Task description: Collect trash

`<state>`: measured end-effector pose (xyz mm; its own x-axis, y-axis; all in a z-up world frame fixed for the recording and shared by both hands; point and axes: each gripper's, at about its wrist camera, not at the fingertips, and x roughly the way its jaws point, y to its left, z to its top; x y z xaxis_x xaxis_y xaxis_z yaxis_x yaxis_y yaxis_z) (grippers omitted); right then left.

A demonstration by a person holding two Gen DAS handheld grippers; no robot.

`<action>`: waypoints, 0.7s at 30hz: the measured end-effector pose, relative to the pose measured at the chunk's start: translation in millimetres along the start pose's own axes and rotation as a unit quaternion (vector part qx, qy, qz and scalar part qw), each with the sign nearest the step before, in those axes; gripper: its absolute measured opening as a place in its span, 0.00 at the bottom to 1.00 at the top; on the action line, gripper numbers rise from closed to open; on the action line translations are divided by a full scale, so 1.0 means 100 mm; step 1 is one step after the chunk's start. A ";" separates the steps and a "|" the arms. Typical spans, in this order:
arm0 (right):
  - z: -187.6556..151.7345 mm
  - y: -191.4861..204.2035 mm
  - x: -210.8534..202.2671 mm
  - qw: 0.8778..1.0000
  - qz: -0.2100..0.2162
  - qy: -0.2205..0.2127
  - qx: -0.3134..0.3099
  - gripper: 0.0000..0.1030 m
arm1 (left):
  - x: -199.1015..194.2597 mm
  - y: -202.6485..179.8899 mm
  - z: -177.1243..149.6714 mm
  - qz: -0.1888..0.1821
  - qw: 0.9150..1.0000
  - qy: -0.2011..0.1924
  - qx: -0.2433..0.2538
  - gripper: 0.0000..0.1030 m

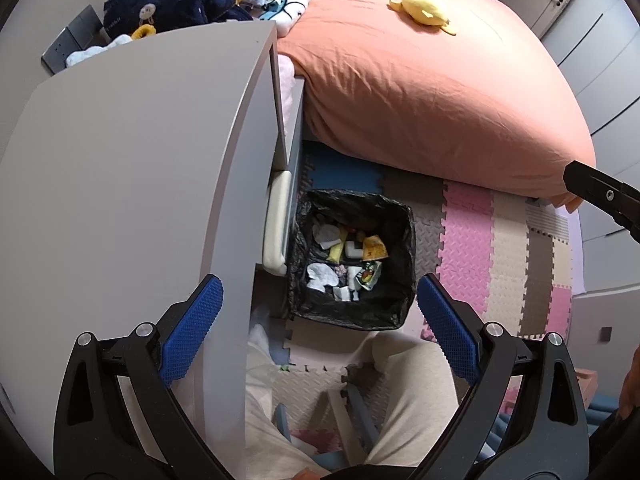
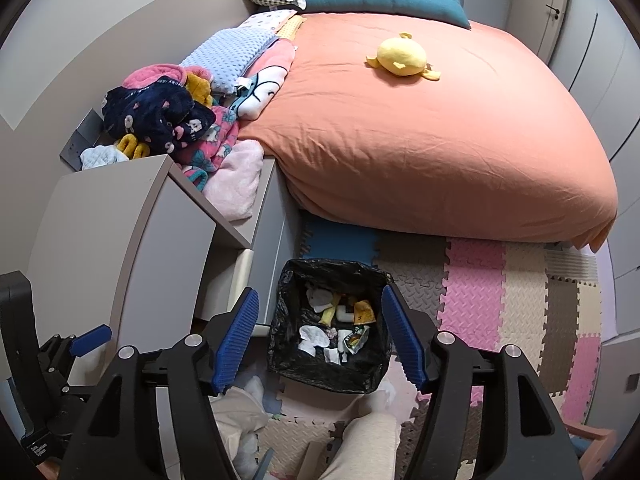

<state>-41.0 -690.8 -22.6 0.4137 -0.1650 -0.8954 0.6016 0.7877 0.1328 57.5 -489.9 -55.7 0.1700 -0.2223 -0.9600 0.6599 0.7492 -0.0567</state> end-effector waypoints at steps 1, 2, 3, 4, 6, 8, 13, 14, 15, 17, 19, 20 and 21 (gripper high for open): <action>-0.01 0.00 0.00 1.000 0.000 0.000 0.000 0.63 | -0.01 0.01 0.00 0.002 1.000 -0.002 0.000 0.92; -0.01 0.00 0.00 1.000 0.000 0.000 0.001 0.63 | -0.01 0.02 0.01 0.003 1.000 -0.004 -0.001 0.92; -0.01 0.01 0.00 1.000 0.000 0.000 0.001 0.63 | -0.01 0.02 0.01 0.004 1.000 -0.004 -0.002 0.92; -0.01 0.01 0.00 1.000 0.000 -0.001 0.000 0.63 | -0.02 0.03 0.01 0.006 1.000 -0.005 -0.003 0.92; -0.01 0.02 -0.01 1.000 -0.001 -0.001 -0.001 0.64 | -0.01 0.04 0.01 0.009 1.000 -0.006 -0.004 0.92; -0.02 0.03 -0.02 1.000 -0.001 -0.001 -0.002 0.64 | -0.02 0.05 0.02 0.010 1.000 -0.009 -0.007 0.92; -0.03 0.05 -0.02 1.000 -0.001 -0.002 -0.005 0.64 | -0.02 0.09 0.03 0.011 1.000 -0.006 -0.015 0.92; -0.03 0.05 -0.02 1.000 -0.001 -0.001 -0.005 0.64 | -0.01 0.09 0.03 0.012 1.000 -0.005 -0.014 0.92; -0.03 0.05 -0.02 1.000 -0.001 -0.001 -0.005 0.64 | -0.01 0.09 0.02 0.013 1.000 -0.004 -0.013 0.92; -0.03 0.05 -0.02 1.000 -0.002 -0.002 -0.004 0.64 | -0.01 0.08 0.02 0.018 1.000 -0.004 -0.012 0.92; -0.03 0.05 -0.02 1.000 -0.001 -0.001 -0.004 0.64 | -0.01 0.08 0.02 0.019 1.000 -0.005 -0.013 0.92; -0.03 0.05 -0.02 1.000 -0.001 -0.001 -0.005 0.64 | -0.01 0.08 0.02 0.017 1.000 -0.005 -0.012 0.92; -0.03 0.06 -0.03 1.000 -0.002 -0.001 -0.005 0.64 | -0.02 0.08 0.03 0.015 1.000 -0.005 -0.012 0.92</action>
<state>-40.4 -683.9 -20.5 0.4132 -0.1697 -0.8947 0.5959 0.7934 0.1247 64.6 -485.0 -53.9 0.1976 -0.2053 -0.9585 0.6366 0.7705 -0.0337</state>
